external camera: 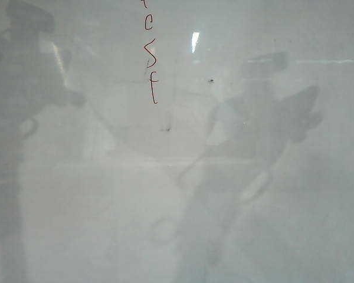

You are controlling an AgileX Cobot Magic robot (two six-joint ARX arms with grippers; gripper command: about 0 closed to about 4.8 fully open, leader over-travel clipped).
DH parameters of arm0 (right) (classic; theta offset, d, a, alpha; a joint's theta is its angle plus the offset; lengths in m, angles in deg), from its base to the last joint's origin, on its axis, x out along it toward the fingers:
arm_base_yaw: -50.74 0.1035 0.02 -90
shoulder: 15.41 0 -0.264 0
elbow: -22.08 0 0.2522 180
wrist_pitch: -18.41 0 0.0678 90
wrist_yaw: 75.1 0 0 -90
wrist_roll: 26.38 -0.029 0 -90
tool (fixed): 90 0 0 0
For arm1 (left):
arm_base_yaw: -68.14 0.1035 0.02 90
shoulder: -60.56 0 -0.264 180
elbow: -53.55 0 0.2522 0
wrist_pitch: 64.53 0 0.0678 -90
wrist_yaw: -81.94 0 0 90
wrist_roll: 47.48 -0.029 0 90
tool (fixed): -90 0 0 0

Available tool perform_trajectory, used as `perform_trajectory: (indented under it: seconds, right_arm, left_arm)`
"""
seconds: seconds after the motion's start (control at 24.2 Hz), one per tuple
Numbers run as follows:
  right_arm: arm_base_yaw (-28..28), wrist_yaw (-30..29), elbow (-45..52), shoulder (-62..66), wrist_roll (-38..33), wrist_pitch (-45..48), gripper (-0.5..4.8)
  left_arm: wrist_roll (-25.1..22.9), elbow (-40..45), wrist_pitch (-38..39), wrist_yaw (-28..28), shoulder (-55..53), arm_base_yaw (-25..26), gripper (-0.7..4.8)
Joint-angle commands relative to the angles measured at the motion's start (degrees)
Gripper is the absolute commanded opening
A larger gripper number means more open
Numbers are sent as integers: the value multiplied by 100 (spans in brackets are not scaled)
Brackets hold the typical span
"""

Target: Grab the whiteboard eraser that is attached to the surface of the whiteboard and use it to clean the writing on the whiteboard.

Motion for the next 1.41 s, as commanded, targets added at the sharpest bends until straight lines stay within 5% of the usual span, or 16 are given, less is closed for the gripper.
perform_trajectory:
  seconds: [0.04, 0.17, 0.33, 0.45, 0.66, 1.03, 1.2, 1.41]
  right_arm:
    - [-2, -96, 354, 155, -238, 800, 50]
    - [-114, -601, 1427, 155, -232, 2253, 40]
    - [-601, -966, 2170, 264, -393, 2909, 19]
    - [-1757, -1963, 2573, 564, -1023, 3139, 12]
    - [-2009, -2135, 2581, 1023, -986, 4223, 12]
    - [-2284, -2754, 2577, 1882, -1307, 4594, 17]
    - [-2566, -3029, 2575, 2205, -1445, 5027, 115]
    - [-2752, -3362, 2573, 2295, -1443, 5298, 119]
  left_arm:
    - [-699, -59, 387, -481, 103, -238, -2]
    - [-758, -59, 879, -839, 188, -879, -2]
    - [-769, -59, 988, -953, 247, -1615, -2]
    - [-726, -59, 1121, -2100, 472, -2555, -2]
    - [-706, -59, 1060, -2970, 564, -3445, -2]
    - [-706, -57, 1073, -3025, 544, -3541, -2]
    - [-708, -55, 1106, -3025, 544, -3541, -2]
    - [-756, -52, 1147, -3038, 509, -3541, -2]
